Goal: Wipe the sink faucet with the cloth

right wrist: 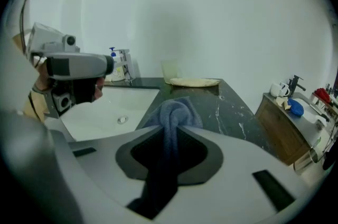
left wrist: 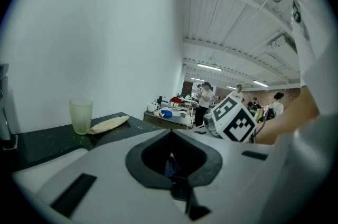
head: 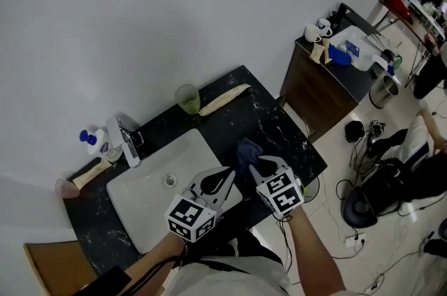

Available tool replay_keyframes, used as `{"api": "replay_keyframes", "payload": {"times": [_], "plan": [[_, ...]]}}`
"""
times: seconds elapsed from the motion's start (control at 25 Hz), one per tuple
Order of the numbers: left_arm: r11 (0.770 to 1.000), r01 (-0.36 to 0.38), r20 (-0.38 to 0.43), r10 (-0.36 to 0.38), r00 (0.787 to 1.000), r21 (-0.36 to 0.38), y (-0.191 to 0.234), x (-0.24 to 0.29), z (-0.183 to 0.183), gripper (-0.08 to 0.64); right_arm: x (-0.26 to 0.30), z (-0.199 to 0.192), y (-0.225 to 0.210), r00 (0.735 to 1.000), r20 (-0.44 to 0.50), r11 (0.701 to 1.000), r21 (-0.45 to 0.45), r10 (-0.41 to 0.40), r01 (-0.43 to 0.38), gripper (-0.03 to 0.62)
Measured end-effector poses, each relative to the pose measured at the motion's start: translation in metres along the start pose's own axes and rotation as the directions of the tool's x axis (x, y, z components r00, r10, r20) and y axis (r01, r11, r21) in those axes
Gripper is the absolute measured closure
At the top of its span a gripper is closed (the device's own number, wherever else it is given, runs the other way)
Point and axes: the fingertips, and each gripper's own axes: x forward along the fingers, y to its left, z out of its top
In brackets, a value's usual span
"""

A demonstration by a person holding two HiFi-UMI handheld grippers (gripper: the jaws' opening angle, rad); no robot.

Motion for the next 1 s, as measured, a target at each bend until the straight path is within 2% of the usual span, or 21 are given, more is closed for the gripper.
{"api": "replay_keyframes", "payload": {"times": [0.12, 0.28, 0.4, 0.52, 0.72, 1.0], "plan": [[1.0, -0.029, 0.015, 0.029, 0.999, 0.001, 0.005, -0.009, 0.004, 0.558, -0.013, 0.023, 0.006, 0.996, 0.082, 1.0, 0.009, 0.021, -0.022, 0.514], [0.995, -0.101, 0.043, 0.101, 0.994, -0.007, 0.022, -0.033, 0.007, 0.558, -0.019, 0.058, 0.02, 0.984, 0.165, 0.998, -0.027, 0.06, -0.056, 0.514], [0.984, -0.178, 0.062, 0.178, 0.982, -0.013, 0.041, -0.062, 0.009, 0.558, -0.018, 0.089, 0.042, 0.969, 0.217, 0.992, -0.066, 0.121, -0.109, 0.514], [0.965, -0.26, 0.086, 0.261, 0.962, -0.023, 0.062, -0.093, 0.012, 0.558, -0.014, 0.121, 0.073, 0.947, 0.253, 0.977, -0.128, 0.196, -0.168, 0.514], [0.915, -0.401, 0.132, 0.404, 0.905, -0.048, 0.092, -0.154, 0.017, 0.558, 0.002, 0.169, 0.137, 0.891, 0.289, 0.928, -0.24, 0.349, -0.285, 0.514], [0.81, -0.58, 0.18, 0.586, 0.79, -0.091, 0.123, -0.242, 0.02, 0.558, 0.017, 0.227, 0.212, 0.795, 0.307, 0.838, -0.359, 0.523, -0.412, 0.512]]}}
